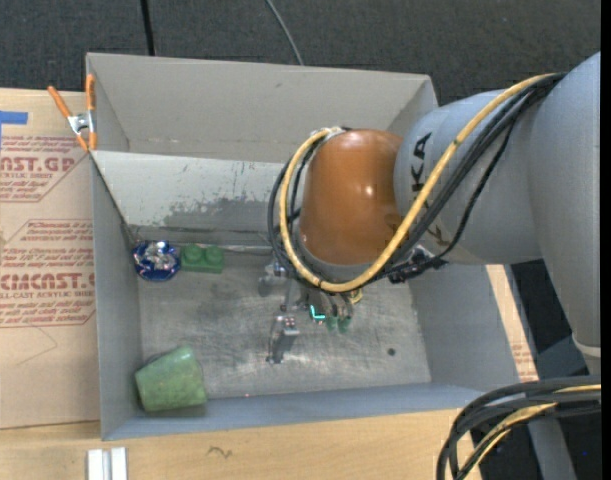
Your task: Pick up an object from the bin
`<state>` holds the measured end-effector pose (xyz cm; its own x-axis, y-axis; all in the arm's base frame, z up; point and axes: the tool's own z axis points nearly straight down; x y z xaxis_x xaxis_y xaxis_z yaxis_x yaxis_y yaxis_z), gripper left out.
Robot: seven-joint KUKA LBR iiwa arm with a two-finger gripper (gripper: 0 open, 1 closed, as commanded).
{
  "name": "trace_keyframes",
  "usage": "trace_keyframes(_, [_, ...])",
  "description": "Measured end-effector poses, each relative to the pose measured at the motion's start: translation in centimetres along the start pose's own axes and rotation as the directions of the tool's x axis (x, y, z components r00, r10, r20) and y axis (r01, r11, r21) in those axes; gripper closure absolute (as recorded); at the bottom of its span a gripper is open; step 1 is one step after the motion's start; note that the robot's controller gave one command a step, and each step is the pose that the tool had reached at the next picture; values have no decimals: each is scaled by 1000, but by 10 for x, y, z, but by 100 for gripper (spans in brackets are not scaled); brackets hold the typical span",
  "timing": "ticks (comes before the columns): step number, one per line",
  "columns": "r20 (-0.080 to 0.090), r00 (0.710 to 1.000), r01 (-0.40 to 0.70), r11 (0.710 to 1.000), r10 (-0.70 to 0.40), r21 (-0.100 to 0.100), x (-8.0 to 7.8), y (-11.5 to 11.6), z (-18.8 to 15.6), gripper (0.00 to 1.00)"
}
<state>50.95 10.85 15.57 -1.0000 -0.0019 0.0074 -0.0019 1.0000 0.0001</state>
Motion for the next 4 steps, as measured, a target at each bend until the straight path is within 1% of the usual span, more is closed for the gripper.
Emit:
trace_keyframes(1, [3,991,136,991,-136,3,6,-88,45,0])
trace_keyframes(2, [8,978,206,978,-206,5,11,-177,28,0])
trace_keyframes(3, [18,987,162,987,-162,3,-61,-161,0,0])
trace_keyframes(4, [15,949,314,950,-314,3,-77,-140,84,0])
